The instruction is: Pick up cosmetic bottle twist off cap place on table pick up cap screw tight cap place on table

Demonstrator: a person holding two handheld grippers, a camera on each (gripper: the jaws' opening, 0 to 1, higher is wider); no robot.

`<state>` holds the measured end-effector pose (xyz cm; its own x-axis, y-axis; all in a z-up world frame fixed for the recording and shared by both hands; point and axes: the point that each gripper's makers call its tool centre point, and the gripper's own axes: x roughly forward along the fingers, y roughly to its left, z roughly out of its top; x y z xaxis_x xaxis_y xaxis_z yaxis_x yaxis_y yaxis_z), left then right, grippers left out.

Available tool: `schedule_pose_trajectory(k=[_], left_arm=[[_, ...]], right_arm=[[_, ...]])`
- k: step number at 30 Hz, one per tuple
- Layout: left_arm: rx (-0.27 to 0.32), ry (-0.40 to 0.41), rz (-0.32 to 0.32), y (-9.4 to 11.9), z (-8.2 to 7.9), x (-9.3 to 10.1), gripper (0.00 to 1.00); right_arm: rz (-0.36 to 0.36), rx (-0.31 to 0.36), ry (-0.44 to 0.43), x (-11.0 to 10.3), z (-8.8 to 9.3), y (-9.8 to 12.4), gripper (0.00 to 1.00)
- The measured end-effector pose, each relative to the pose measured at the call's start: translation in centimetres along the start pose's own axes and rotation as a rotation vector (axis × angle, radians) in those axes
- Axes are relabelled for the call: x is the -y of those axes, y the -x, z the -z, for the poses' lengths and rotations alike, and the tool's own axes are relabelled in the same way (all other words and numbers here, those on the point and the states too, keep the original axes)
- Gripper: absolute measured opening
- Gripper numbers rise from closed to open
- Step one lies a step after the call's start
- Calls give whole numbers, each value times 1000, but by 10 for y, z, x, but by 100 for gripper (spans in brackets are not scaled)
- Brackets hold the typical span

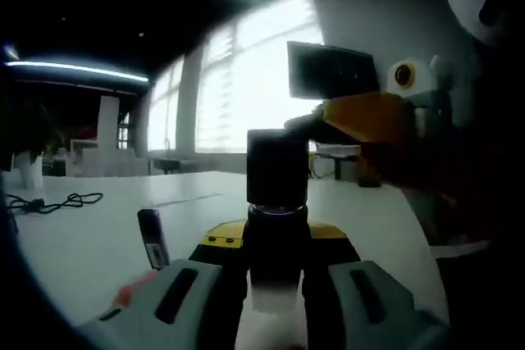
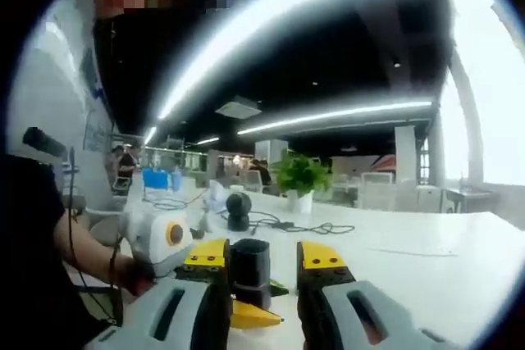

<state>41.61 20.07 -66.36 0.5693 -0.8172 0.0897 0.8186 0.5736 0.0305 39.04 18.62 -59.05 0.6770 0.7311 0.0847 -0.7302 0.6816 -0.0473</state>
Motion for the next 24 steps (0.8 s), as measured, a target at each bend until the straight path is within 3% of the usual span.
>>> schedule_pose_trajectory(k=[4,8,13,18,24], left_arm=[[-11,1,25,-1,1,8,15],[-17,6,72,1,0,19,15],[-16,17,112,4,-3,27,15],[-17,34,163,5,-5,37,15],[-35,50,219,13,-5,49,15]], right_arm=[[-178,0,-62,-10,-2,6,25],[-350,-50,-27,-26,9,8,27],[-462,-90,28,-31,19,3,28],[-623,-88,-39,-42,19,3,27],[-705,-86,-105,-42,24,3,26]])
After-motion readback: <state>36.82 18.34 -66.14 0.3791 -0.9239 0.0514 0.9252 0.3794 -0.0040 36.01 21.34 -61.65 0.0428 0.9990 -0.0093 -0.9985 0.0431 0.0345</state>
